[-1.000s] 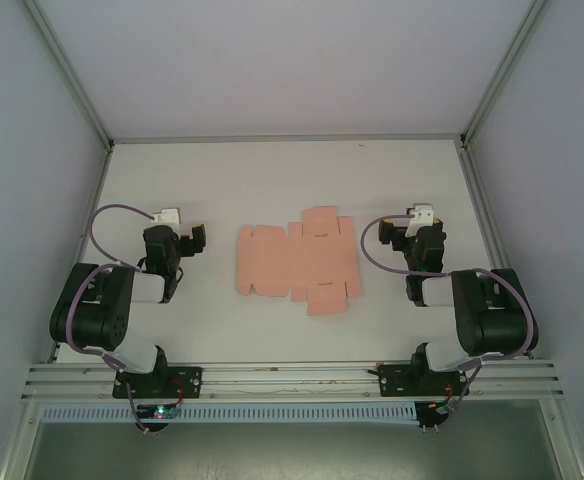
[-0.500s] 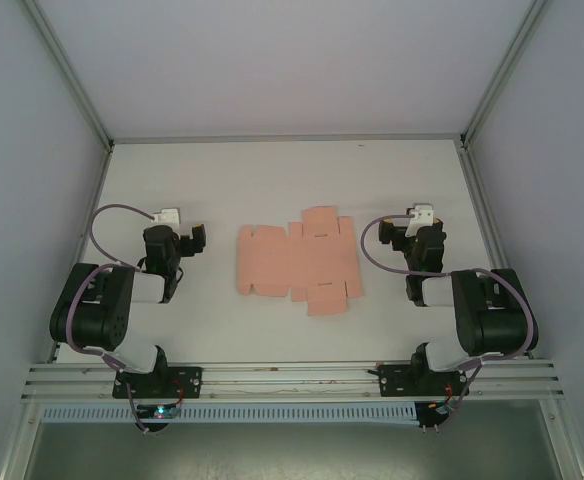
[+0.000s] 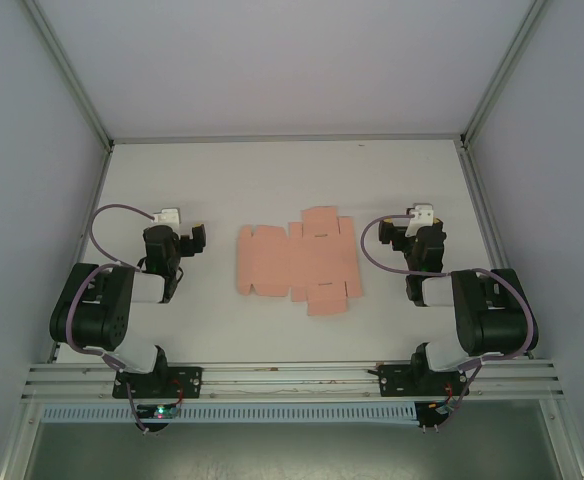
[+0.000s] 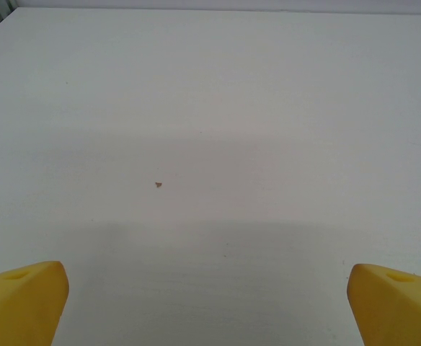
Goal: Assemble paper box
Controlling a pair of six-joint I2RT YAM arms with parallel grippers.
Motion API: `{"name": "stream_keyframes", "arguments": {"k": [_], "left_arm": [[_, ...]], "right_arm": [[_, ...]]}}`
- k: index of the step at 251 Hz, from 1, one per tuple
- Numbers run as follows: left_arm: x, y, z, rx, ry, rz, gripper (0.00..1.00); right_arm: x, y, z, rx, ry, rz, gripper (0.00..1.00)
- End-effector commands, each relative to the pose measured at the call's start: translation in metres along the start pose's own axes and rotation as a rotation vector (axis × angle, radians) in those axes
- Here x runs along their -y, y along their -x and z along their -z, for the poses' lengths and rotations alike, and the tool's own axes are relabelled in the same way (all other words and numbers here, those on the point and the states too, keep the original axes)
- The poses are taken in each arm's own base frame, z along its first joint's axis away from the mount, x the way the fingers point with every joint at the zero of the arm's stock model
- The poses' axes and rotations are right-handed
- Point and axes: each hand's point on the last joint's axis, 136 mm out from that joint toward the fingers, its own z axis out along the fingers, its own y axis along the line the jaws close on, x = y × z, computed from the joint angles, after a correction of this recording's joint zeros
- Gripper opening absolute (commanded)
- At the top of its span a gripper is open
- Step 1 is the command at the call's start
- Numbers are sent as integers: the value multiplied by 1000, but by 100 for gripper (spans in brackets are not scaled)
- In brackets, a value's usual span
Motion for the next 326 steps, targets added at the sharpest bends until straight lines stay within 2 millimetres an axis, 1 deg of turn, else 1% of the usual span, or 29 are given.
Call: {"name": "stream_keyframes", "arguments": {"k": [1,13,29,30,41,48,51,59,80,102,123,146,169,182,197,209,217,228,240,254,267,277,298,308,310,314,326], "left_arm": [[-10,18,-3,61,41,-6,100],[-10,17,-3,60,41,-6,100],[-8,21,-3,66,28,-12,100],[-8,21,-3,63,27,-13,100],[-6,25,-2,38,17,-16,100],[-6,29,-1,17,20,-15,100],[-6,32,0,11,26,-14,100],[-8,38,4,-6,38,-5,100],[-8,55,17,-25,40,40,100],[4,74,32,-8,-27,130,100],[18,77,43,-82,-101,238,100],[43,66,53,-204,-216,342,100],[62,47,63,-289,-300,430,100],[70,36,67,-326,-322,467,100],[79,23,71,-369,-346,480,100],[84,13,74,-410,-338,481,100],[88,6,75,-439,-339,471,100],[95,-1,77,-467,-348,460,100],[103,-10,78,-497,-362,458,100],[114,-17,80,-524,-396,458,100],[123,-22,81,-549,-422,456,100],[130,-26,82,-563,-442,446,100],[141,-35,81,-602,-467,433,100],[146,-39,82,-626,-479,431,100],[147,-41,81,-633,-480,430,100],[149,-42,81,-642,-484,430,100],[154,-47,80,-664,-495,426,100]], "right_arm": [[-2,13,-3,42,1,2,98],[-2,14,-3,43,1,2,99],[-4,22,-2,61,11,10,99],[-4,25,-3,67,12,11,99],[-3,28,1,54,8,11,99],[-3,36,4,61,5,8,99],[-3,35,4,48,4,8,98],[-2,41,7,38,3,8,98],[-6,55,14,-1,8,-28,99],[-18,64,21,-82,17,-60,99],[-32,65,29,-170,21,-93,98],[-55,53,39,-299,83,-173,93],[-94,37,53,-410,247,-251,83],[-115,30,59,-434,330,-310,71],[-145,23,68,-458,452,-339,64],[-162,16,73,-490,511,-339,56],[-171,10,75,-517,535,-325,54],[-177,-1,74,-549,526,-305,51],[-174,-17,67,-594,476,-292,45],[-167,-37,59,-646,409,-298,44],[-168,-52,54,-688,398,-291,40],[-168,-64,52,-724,390,-290,39],[-175,-81,49,-774,407,-288,37],[-175,-87,47,-786,401,-289,37],[-176,-85,45,-779,403,-289,36],[-174,-91,45,-792,394,-286,36],[-171,-98,43,-806,365,-282,36]]}}
